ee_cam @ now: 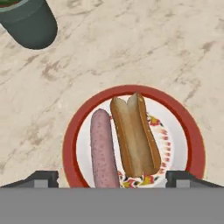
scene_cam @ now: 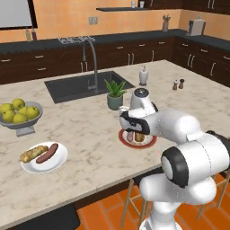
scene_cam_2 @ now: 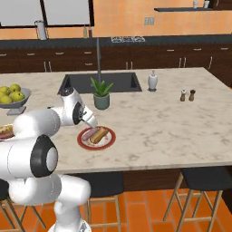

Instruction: Place one bun and one sausage from the bowl on each plate.

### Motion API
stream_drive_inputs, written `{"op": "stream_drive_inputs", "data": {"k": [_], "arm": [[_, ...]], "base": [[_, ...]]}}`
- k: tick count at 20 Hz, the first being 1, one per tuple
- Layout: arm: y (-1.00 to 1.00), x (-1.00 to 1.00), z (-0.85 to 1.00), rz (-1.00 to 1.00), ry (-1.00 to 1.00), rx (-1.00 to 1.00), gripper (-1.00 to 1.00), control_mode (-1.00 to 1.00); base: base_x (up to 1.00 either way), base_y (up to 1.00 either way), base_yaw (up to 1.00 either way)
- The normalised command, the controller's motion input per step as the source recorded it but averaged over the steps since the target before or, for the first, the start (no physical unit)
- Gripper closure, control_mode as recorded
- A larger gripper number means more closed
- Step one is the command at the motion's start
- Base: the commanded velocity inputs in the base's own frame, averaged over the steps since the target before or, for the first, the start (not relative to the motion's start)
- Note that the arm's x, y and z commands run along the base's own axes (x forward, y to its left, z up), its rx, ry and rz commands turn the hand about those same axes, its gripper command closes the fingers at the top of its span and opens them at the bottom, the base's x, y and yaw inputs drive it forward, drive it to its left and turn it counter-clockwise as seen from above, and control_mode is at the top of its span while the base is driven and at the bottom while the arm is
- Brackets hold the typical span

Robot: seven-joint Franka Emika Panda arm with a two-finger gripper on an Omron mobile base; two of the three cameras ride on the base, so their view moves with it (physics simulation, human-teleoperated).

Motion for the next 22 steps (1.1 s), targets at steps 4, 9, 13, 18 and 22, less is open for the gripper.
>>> {"op": "stream_drive_inputs", "data": {"k": [4,9,13,18,22], "arm": [[-0.15,-0.83,0.97,-0.07,-0.54,0.00,-1.00,-1.00],[0.08,-0.82,0.75,-0.36,-0.37,-0.01,-1.00,-1.00],[0.35,-1.00,0.53,-0.14,-0.88,-0.18,-1.00,-1.00],[0.32,-1.00,0.42,-0.01,-1.00,-0.20,-1.00,-1.00],[0.02,-0.94,0.24,-0.14,-0.81,-0.04,-1.00,-1.00]], "base": [[0.00,0.00,0.00],[0.00,0.00,0.00],[0.00,0.00,0.00],[0.00,0.00,0.00],[0.00,0.00,0.00]]}}
